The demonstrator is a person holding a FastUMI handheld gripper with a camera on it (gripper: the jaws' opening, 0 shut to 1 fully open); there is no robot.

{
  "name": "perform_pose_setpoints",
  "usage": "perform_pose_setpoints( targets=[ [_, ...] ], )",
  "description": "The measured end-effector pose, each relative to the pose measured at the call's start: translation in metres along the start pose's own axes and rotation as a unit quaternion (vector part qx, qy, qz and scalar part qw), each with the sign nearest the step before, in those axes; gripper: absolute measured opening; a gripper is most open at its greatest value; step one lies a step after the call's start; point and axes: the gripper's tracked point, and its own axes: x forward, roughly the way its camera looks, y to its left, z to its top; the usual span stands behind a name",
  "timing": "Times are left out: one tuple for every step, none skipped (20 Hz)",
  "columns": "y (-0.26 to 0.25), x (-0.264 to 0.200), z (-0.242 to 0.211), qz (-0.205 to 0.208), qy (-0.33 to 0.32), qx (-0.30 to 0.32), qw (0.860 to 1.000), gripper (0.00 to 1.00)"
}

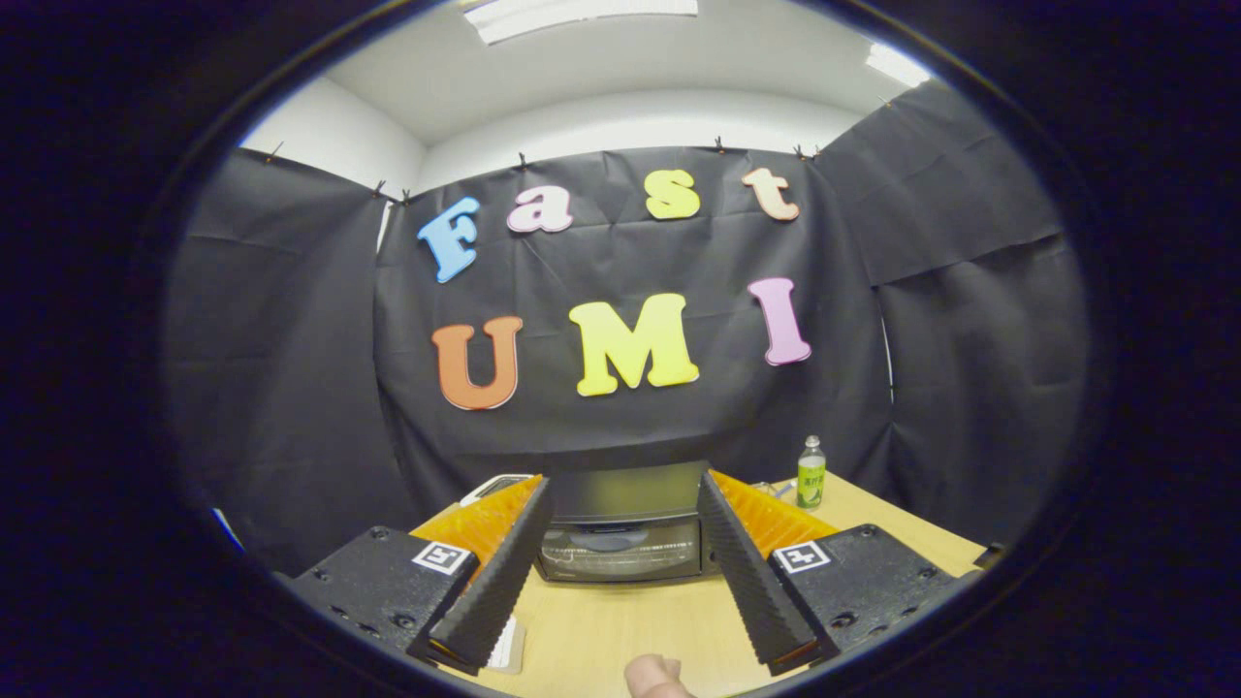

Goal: Open the toaster oven, put the food inside, and close the toaster oven door.

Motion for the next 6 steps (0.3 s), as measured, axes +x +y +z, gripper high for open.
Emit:
perform_pose_setpoints(
  targets=[
    [0.0022, -0.0003, 0.0009, 0.001, 0.003, -0.001, 1.0, 0.98],
    [0.0044, -0.0015, 0.0009, 0.001, 0.006, -0.003, 1.0, 0.98],
    [0.0052, -0.0024, 0.0013, -0.001, 0.007, -0.005, 1.0, 0.98],
    [0.0053, -0.0034, 0.0017, -0.006, 0.009, -0.006, 1.0, 0.98],
    [0.0063, -0.0049, 0.0022, -0.01, 0.011, -0.007, 1.0, 0.98],
    [0.0069, -0.0071, 0.0019, -0.014, 0.015, -0.01, 1.0, 0.98]
  ],
)
